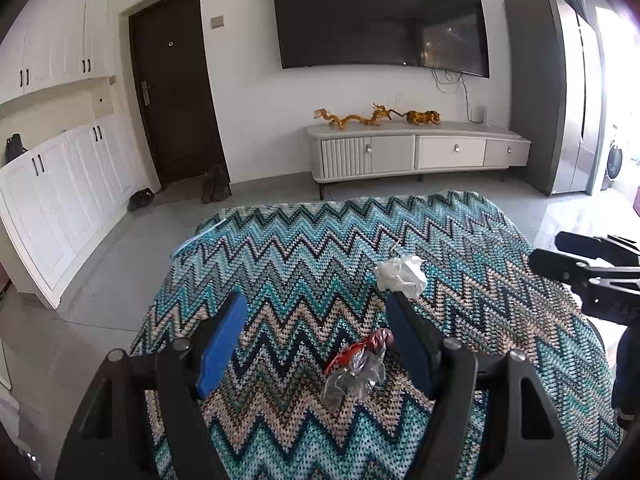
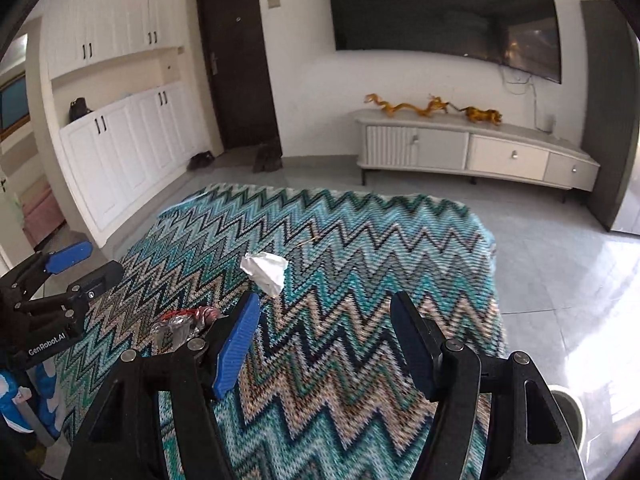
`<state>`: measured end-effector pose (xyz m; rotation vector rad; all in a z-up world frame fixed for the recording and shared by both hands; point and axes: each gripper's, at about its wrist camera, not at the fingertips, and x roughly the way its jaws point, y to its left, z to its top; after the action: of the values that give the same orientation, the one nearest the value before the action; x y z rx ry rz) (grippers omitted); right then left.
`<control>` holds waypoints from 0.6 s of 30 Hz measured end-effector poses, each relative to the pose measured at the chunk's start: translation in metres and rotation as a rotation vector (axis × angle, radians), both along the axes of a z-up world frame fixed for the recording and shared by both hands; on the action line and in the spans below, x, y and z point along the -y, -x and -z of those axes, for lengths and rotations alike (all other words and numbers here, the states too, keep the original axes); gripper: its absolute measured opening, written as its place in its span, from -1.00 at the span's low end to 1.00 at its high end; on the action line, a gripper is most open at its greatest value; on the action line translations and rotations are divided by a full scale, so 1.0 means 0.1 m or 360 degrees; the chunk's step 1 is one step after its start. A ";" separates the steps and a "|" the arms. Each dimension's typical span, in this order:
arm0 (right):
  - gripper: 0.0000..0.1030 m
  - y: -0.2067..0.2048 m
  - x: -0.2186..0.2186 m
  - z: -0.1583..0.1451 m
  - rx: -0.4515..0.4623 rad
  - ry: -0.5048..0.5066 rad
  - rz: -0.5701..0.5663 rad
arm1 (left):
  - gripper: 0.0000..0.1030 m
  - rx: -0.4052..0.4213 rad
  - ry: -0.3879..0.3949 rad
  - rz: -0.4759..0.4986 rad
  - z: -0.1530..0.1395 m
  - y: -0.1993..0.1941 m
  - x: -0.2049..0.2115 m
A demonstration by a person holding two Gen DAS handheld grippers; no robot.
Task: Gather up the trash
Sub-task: 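Move both grippers back over the blanket toward the tissue and red wrapper, then grasp the red-and-clear wrapper with the left gripper while the right gripper grasps the white tissue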
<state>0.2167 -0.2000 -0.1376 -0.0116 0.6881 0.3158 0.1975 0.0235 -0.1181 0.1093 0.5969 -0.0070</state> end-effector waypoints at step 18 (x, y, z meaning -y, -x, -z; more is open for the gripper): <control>0.30 -0.49 -0.32 0.28 -0.0097 -0.0018 -0.0149 | 0.37 -0.0151 0.0065 0.0173 0.34 -0.36 0.12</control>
<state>0.2659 -0.1675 -0.1655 -0.0236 0.7475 0.4115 0.2333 0.0115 -0.1518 0.1023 0.6847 -0.1302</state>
